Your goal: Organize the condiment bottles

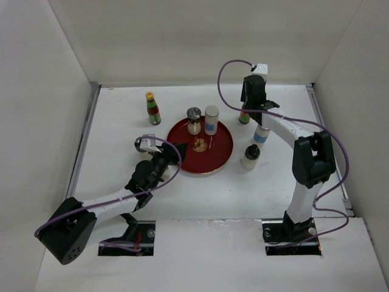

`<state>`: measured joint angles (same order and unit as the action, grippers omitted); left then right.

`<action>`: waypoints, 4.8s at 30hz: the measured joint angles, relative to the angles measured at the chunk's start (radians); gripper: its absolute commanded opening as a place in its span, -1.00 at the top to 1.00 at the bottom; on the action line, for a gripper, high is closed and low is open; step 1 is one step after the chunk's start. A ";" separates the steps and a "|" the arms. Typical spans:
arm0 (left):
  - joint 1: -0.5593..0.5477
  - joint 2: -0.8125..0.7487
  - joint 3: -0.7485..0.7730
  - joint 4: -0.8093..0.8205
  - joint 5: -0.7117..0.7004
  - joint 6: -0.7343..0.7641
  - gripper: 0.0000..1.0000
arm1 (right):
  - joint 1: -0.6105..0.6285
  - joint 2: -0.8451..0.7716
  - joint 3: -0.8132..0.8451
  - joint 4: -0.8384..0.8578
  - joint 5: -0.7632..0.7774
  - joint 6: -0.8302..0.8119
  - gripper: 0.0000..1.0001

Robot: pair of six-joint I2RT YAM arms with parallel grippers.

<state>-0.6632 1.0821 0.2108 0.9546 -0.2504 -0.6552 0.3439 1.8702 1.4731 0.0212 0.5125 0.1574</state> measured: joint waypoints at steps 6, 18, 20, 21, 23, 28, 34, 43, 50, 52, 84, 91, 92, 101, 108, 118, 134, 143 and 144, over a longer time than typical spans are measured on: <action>0.002 -0.001 0.000 0.000 0.000 0.000 -0.11 | 0.012 -0.082 -0.022 -0.040 -0.005 -0.003 0.39; 0.016 -0.040 0.000 -0.013 0.000 0.000 -0.09 | 0.196 -0.392 -0.199 0.010 -0.013 0.024 0.39; 0.018 -0.060 0.000 -0.025 -0.001 0.000 -0.09 | 0.208 -0.388 -0.233 0.016 -0.029 0.034 0.39; 0.020 -0.068 0.000 -0.032 -0.002 -0.001 -0.09 | 0.213 -0.385 -0.254 0.015 -0.037 0.039 0.39; 0.022 -0.082 0.001 -0.050 -0.006 -0.001 -0.09 | 0.219 -0.374 -0.283 0.010 -0.046 0.043 0.39; 0.026 -0.121 0.015 -0.132 -0.029 -0.004 -0.07 | 0.230 -0.337 -0.303 0.010 -0.053 0.049 0.38; 0.053 -0.167 0.053 -0.235 -0.066 -0.005 -0.09 | 0.249 -0.322 -0.311 0.039 -0.056 0.056 0.35; 0.125 -0.187 0.201 -0.419 -0.092 -0.005 -0.31 | 0.294 -0.258 -0.322 0.093 -0.052 0.049 0.04; 0.214 -0.139 0.328 -0.528 -0.133 -0.004 -0.45 | 0.317 -0.269 -0.357 0.196 -0.040 0.049 -0.58; 0.243 -0.103 0.357 -0.561 -0.140 -0.003 -0.47 | 0.323 -0.289 -0.375 0.199 -0.037 0.049 -0.68; 0.438 0.628 1.257 -1.195 -0.097 0.296 -0.24 | 0.358 -0.819 -0.908 0.335 -0.173 0.308 -0.83; 0.438 0.712 1.304 -1.231 -0.121 0.338 -0.14 | 0.358 -0.838 -0.932 0.355 -0.183 0.311 -0.83; 0.438 0.717 1.304 -1.234 -0.122 0.341 -0.11 | 0.358 -0.838 -0.932 0.355 -0.185 0.311 -0.83; 0.438 0.753 1.349 -1.250 -0.131 0.361 0.25 | 0.358 -0.844 -0.934 0.359 -0.190 0.312 -0.82; 0.437 0.762 1.363 -1.250 -0.139 0.376 0.66 | 0.358 -0.844 -0.934 0.362 -0.192 0.312 -0.82; 0.402 0.658 1.353 -1.306 -0.188 0.387 0.73 | 0.358 -0.842 -0.934 0.362 -0.193 0.312 -0.82; 0.154 0.413 1.232 -1.254 -0.209 0.373 0.72 | 0.358 -0.851 -0.949 0.363 -0.192 0.319 -0.82; 0.107 0.515 1.172 -1.244 -0.184 0.333 0.71 | 0.357 -0.851 -0.949 0.363 -0.192 0.319 -0.82; 0.106 0.524 1.167 -1.236 -0.183 0.332 0.71 | 0.357 -0.851 -0.949 0.363 -0.192 0.319 -0.83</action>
<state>-0.5575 1.6062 1.3781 -0.2817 -0.4335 -0.3233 0.7013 1.0195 0.5236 0.3840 0.3202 0.4763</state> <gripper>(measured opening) 0.363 0.911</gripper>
